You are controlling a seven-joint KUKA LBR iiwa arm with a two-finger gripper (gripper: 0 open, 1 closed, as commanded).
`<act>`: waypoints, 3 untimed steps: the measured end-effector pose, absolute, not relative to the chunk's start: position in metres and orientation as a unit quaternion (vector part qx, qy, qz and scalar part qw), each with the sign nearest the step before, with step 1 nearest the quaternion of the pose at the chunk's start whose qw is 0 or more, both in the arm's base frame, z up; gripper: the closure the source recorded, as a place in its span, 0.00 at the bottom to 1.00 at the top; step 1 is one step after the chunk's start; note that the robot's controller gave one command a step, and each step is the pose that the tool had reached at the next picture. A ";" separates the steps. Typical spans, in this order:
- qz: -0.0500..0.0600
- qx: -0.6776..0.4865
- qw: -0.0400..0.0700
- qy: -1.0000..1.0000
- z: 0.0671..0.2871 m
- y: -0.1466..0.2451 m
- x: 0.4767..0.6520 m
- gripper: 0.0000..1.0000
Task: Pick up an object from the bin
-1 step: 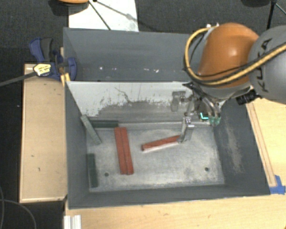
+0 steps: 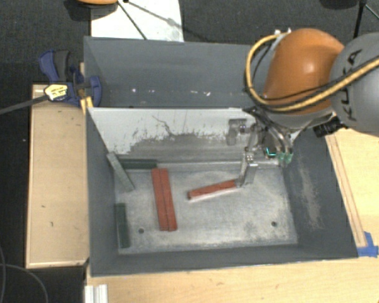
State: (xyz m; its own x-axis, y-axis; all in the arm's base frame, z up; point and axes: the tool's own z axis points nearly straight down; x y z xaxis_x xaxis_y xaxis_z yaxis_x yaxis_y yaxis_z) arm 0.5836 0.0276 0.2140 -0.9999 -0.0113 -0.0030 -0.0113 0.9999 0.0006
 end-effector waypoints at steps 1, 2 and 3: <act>0.000 -0.041 0.004 0.999 0.176 0.034 0.577 0.00; 0.000 -0.172 0.001 0.985 0.140 0.040 0.566 0.00; 0.000 -0.179 0.001 0.984 0.071 0.000 0.575 1.00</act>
Offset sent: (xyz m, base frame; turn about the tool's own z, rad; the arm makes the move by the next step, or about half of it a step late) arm -0.0308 0.0170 -0.1120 -0.6233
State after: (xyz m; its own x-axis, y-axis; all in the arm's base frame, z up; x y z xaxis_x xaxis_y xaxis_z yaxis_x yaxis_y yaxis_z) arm 0.5747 -0.0003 0.0711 -0.9359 -0.3522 -0.0027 -0.3522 0.9359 -0.0001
